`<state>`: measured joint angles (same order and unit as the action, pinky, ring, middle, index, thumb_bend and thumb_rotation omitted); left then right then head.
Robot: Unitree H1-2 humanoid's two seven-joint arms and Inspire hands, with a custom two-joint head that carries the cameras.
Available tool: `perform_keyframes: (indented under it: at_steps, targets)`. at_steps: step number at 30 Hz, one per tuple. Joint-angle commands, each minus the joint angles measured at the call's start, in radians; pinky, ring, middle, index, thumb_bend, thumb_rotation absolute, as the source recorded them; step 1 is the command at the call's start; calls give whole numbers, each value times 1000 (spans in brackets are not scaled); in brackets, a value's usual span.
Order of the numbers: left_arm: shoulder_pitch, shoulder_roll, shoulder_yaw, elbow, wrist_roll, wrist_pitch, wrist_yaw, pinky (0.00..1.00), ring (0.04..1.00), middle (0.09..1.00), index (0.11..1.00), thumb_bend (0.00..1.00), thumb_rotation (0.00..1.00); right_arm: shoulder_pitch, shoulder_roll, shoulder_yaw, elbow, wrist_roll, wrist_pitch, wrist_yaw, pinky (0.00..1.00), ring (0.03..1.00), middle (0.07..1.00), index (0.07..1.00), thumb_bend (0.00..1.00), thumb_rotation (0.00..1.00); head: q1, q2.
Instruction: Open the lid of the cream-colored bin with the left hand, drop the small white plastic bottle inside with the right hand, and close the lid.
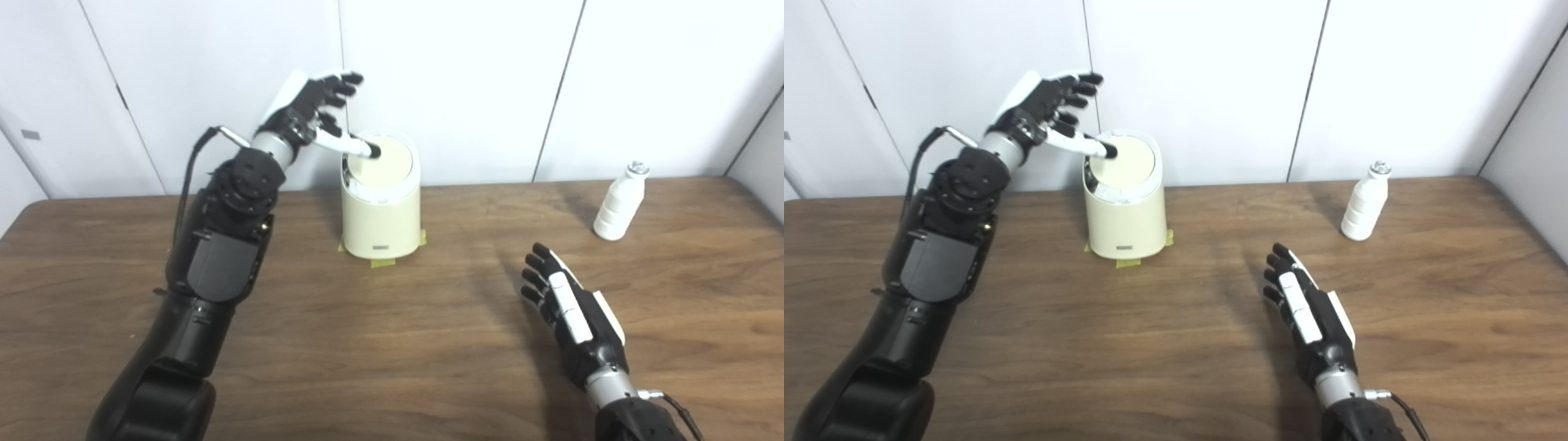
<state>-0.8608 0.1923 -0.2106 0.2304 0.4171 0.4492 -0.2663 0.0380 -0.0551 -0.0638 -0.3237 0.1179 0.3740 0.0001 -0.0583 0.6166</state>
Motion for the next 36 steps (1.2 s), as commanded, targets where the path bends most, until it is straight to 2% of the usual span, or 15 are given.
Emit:
perform_keyframes:
  at_steps: [1,5,7,9,12,17,23,31,36]
  targets:
    - [-92,33,-40,19,51,-35,8,618,770,861,886,866,10,-24,0,4,-35,-3,-30,6,887,915,921,922,609,812,-1,0]
    - [-130,49,-122,65,101,-16,-27,718,850,893,896,857,19,-29,4,4,-35,-6,-25,1,885,915,920,927,606,815,-3,-1]
    - [-139,45,-144,79,115,-16,-28,794,903,908,885,860,3,-31,7,3,-34,-5,-25,0,878,911,916,929,613,811,-7,0]
    - [-143,40,-154,91,123,-18,-24,798,910,915,880,864,0,-33,9,4,-35,-6,-24,-1,874,909,915,929,614,808,-9,2]
    - [-145,32,-177,108,149,-24,-11,711,864,911,870,873,0,-33,14,5,-40,-8,-27,-1,864,904,909,926,617,805,-8,3]
    - [-144,40,-218,128,208,-62,21,699,867,907,861,878,0,-34,12,8,-35,-8,-37,5,860,903,911,926,624,811,-15,0]
    - [-142,42,-223,146,242,-108,54,759,912,931,870,843,0,-38,21,4,-33,-2,-37,-1,841,893,904,918,630,790,-15,-3]
    - [-134,39,-218,151,250,-137,72,747,890,909,860,844,0,-42,28,2,-27,-4,-41,0,831,889,901,919,631,786,-21,-4]
    - [-137,36,-219,169,268,-151,88,776,899,912,864,841,0,-41,31,4,-29,-7,-45,0,837,891,900,917,627,788,-22,-3]
